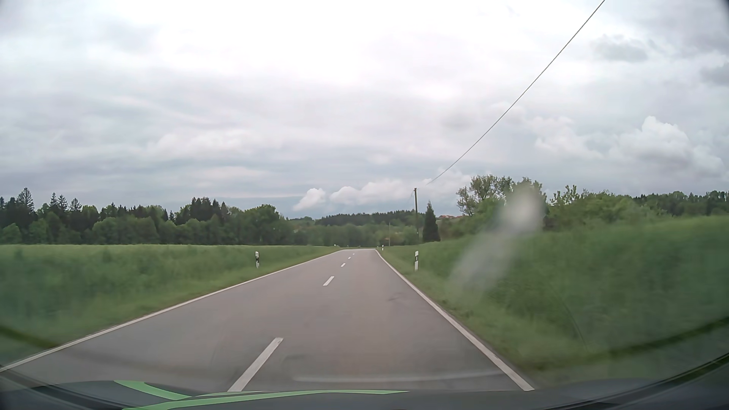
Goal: Follow the waypoints while adhering to traffic rules and regulations
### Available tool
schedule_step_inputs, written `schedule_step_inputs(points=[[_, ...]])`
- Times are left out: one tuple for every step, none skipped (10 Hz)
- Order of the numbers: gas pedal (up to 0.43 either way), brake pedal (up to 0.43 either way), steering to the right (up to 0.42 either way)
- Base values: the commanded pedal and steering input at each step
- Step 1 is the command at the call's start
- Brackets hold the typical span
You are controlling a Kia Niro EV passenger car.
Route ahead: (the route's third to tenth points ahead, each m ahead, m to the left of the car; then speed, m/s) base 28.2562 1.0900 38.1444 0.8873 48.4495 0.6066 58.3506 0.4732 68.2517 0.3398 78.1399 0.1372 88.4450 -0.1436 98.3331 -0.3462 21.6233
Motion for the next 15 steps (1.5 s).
schedule_step_inputs(points=[[0.000,0.073,-0.002],[0.000,0.073,-0.002],[0.000,0.073,-0.002],[0.000,0.073,-0.002],[0.000,0.073,-0.002],[0.000,0.073,-0.002],[0.000,0.073,-0.002],[0.000,0.073,-0.002],[0.000,0.073,-0.002],[0.000,0.067,0.001],[0.000,0.061,0.001],[0.000,0.049,0.001],[0.000,0.006,0.002],[0.000,0.000,0.004],[0.000,0.000,0.004]])
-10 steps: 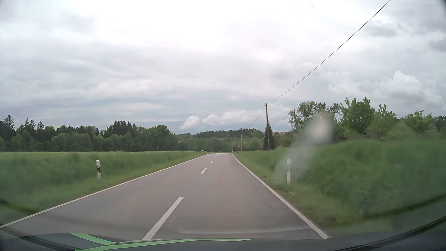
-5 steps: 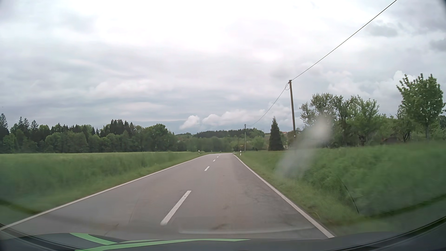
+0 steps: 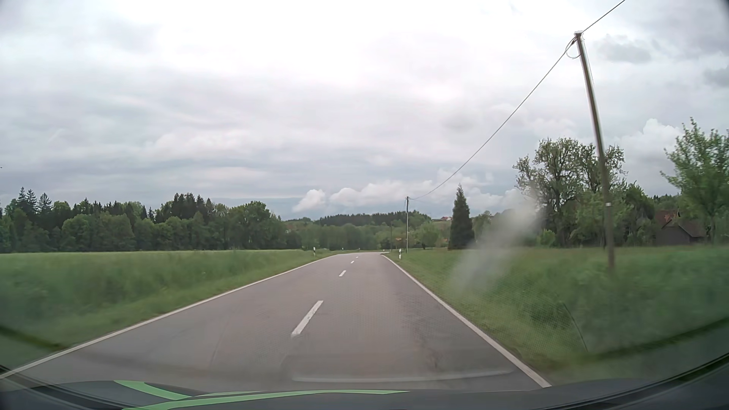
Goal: Follow the waypoints while adhering to traffic rules and regulations
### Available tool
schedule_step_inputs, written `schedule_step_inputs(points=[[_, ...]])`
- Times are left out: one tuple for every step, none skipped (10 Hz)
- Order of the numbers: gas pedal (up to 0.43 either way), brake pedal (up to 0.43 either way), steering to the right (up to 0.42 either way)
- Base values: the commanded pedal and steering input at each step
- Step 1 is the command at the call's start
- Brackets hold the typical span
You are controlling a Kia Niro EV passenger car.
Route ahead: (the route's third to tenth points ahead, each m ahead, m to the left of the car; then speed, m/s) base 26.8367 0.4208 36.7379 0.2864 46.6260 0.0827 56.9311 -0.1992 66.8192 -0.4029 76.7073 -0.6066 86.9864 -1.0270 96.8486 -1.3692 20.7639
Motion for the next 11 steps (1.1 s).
schedule_step_inputs(points=[[0.000,0.006,0.004],[0.000,0.006,0.004],[0.000,0.012,0.005],[0.000,0.024,0.005],[0.000,0.030,0.005],[0.000,0.037,0.005],[0.000,0.049,0.005],[0.000,0.055,0.005],[0.000,0.061,0.004],[0.000,0.073,0.004],[0.000,0.085,0.003]])
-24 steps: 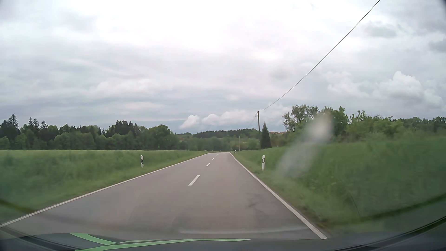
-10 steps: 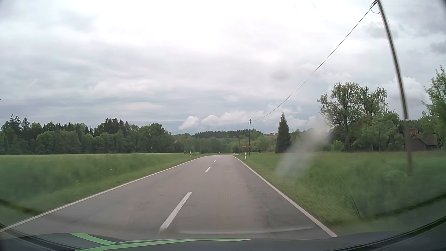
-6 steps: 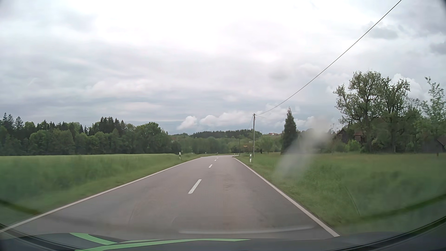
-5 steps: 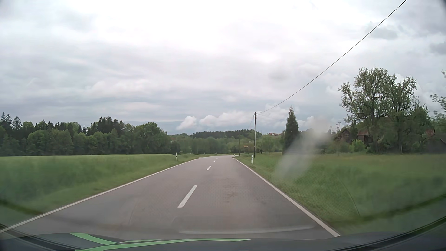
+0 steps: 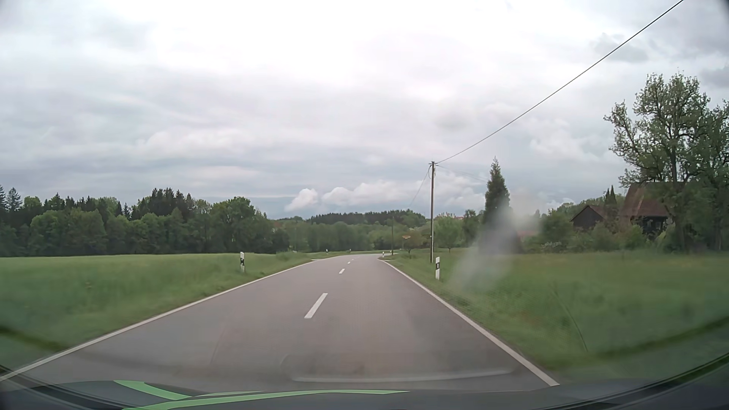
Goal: Follow the waypoints while adhering to traffic rules and regulations
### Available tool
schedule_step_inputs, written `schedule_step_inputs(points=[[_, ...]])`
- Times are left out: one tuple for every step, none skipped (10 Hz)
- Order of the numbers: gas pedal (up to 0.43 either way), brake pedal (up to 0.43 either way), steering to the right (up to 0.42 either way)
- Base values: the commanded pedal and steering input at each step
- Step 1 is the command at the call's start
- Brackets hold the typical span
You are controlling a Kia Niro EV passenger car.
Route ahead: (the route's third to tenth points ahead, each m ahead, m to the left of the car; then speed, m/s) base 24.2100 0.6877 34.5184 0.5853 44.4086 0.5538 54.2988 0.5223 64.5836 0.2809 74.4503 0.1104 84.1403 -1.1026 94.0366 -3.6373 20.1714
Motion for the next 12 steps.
schedule_step_inputs(points=[[0.000,0.085,0.003],[0.000,0.085,0.003],[0.000,0.091,0.003],[0.000,0.104,0.003],[0.000,0.110,0.002],[0.000,0.122,0.002],[0.000,0.134,0.002],[0.000,0.146,0.002],[0.000,0.159,0.002],[0.000,0.177,0.002],[0.000,0.183,0.001],[0.000,0.195,0.000]])
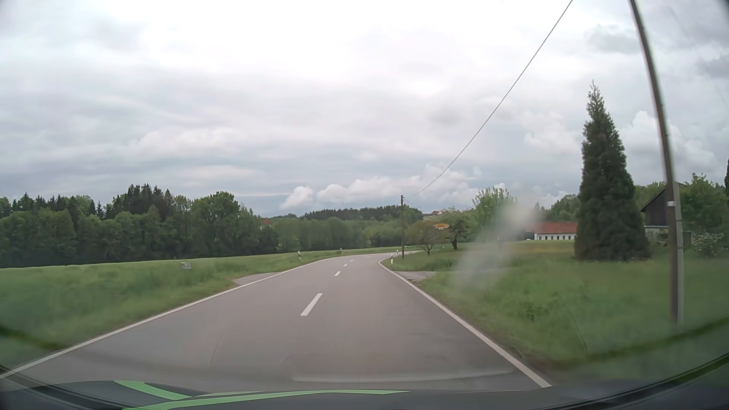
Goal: Follow the waypoints while adhering to traffic rules and regulations
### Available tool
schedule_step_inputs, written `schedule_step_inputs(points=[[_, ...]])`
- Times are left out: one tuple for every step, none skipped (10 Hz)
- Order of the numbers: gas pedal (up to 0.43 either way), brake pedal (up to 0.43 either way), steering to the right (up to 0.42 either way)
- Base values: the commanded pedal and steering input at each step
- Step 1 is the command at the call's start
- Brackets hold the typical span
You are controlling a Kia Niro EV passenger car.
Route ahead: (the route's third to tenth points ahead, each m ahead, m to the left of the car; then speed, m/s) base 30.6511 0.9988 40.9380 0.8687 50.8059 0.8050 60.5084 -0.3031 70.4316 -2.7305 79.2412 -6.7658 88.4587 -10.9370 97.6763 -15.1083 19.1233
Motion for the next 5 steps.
schedule_step_inputs(points=[[0.000,0.201,-0.002],[0.000,0.201,-0.002],[0.000,0.207,-0.002],[0.000,0.207,-0.002],[0.000,0.207,-0.002]])
